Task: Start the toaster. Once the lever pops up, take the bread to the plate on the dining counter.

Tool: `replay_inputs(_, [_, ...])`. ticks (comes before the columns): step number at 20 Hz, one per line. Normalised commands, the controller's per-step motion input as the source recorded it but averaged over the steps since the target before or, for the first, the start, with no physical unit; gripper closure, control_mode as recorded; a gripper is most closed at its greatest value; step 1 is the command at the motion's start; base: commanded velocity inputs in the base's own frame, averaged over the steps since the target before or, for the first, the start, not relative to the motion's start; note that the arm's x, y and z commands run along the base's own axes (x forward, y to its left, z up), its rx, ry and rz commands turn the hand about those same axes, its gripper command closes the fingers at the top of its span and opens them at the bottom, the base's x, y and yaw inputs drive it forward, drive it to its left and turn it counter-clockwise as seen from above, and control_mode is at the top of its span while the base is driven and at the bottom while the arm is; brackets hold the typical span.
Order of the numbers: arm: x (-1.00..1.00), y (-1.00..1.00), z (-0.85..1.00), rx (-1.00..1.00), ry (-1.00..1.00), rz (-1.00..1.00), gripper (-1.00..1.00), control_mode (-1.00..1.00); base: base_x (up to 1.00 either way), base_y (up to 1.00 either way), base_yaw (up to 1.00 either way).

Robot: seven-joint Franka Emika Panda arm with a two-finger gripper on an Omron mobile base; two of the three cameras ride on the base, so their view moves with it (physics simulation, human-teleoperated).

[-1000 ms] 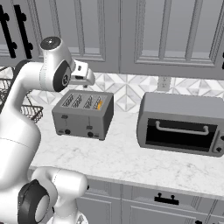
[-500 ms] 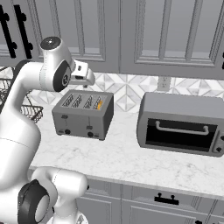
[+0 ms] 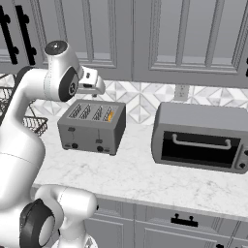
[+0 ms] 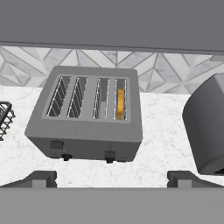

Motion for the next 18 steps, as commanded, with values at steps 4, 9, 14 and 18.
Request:
replay_inputs(4, [0.0, 0.0, 0.0, 0.0, 0.0, 0.0, -1.0, -1.0, 0.0, 0.0, 0.0])
replay_inputs(9, [0.0, 0.0, 0.0, 0.0, 0.0, 0.0, -1.0, -1.0, 0.0, 0.0, 0.0])
replay_inputs(14, [0.0, 0.0, 0.0, 0.0, 0.0, 0.0, -1.0, -1.0, 0.0, 0.0, 0.0])
replay_inputs(18, [0.0, 0.0, 0.0, 0.0, 0.0, 0.0, -1.0, -1.0, 0.0, 0.0, 0.0])
